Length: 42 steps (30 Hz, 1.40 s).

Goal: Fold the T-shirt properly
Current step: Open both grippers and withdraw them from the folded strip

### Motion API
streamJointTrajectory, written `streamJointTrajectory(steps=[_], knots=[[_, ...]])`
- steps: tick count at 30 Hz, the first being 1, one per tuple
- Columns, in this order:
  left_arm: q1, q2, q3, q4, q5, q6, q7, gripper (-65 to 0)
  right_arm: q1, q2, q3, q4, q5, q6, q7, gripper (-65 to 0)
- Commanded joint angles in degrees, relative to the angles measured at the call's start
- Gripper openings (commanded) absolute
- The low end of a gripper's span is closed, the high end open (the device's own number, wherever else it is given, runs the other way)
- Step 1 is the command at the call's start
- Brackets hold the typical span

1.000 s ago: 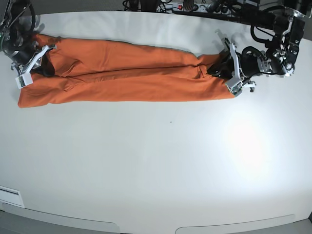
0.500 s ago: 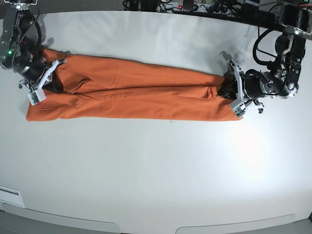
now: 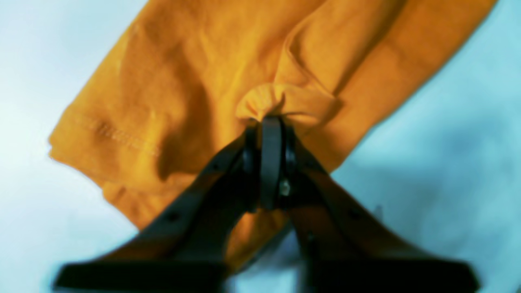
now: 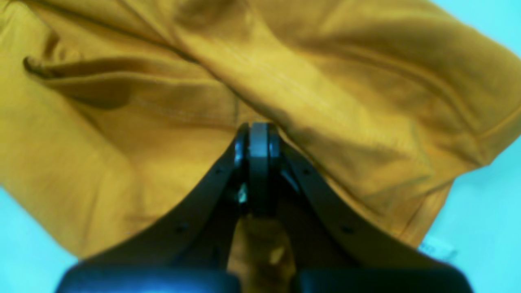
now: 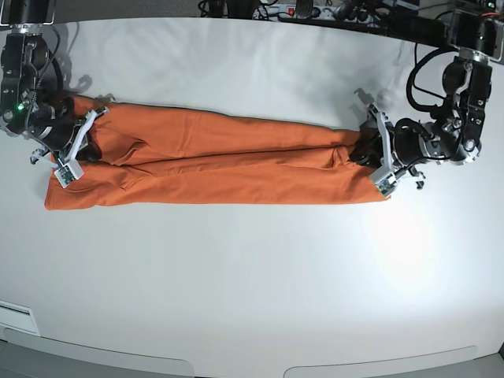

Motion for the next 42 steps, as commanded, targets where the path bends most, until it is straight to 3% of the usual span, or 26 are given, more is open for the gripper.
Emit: streamJointTrajectory(steps=[1,5,7,11,16,19,22,24,33,38,42], knots=[[-0.70,-1.55,-0.46,1.03,-0.90,-0.17,-0.33,-52.0,0.76,1.31,0.48,0.72,1.81,0.48,-0.26,-65.0],[-0.72,-3.52,-0.46,1.03,-0.94,1.20,-0.42,-26.0,0.76,1.44,0.48,0.72,5.05,2.40,-3.02,-61.9],[-1.05,-4.00,-0.46,1.03,-0.90,3.56,-0.59,-20.0,0.79,1.44,0.48,0.72,5.03,2.43,-3.08,-60.2],[-2.95,-4.09,-0.55,1.03,-0.31,7.96,0.83,-19.2,1.33,1.42,0.48,0.72,6.10,3.28,-2.67,-60.2],[-5.75,-4.07,-0.57,1.03,-0.74,8.48,2.12,-19.2,1.42,1.44,0.48,0.74,7.96,3.19,-2.67,-60.0],[-7.52,-4.07,-0.57,1.03,-3.13,8.81,4.31,-19.2,1.77,1.40,1.44,0.81,8.63,3.23,-2.40,-53.9],[-8.15,-4.04,-1.38,1.03,-5.27,11.34,5.20,-19.2,2.38,1.42,3.96,1.92,12.61,4.02,-2.49,-46.6],[-7.82,-3.89,-3.08,1.03,-6.23,12.52,5.53,-19.2,2.36,1.42,6.58,3.63,15.17,4.19,-3.08,-45.1],[-0.92,-2.93,-21.62,0.74,-11.10,14.29,7.63,-19.2,1.79,1.42,21.03,7.02,24.28,4.19,-11.08,-45.1],[5.25,1.88,-33.05,0.59,-13.44,14.56,7.93,-19.2,-1.09,1.42,26.82,7.02,24.52,4.19,-11.28,-45.1],[7.91,6.03,-36.17,0.24,-13.88,15.30,7.52,-19.2,-3.26,1.46,28.59,7.02,24.50,4.19,-11.28,-45.1]])
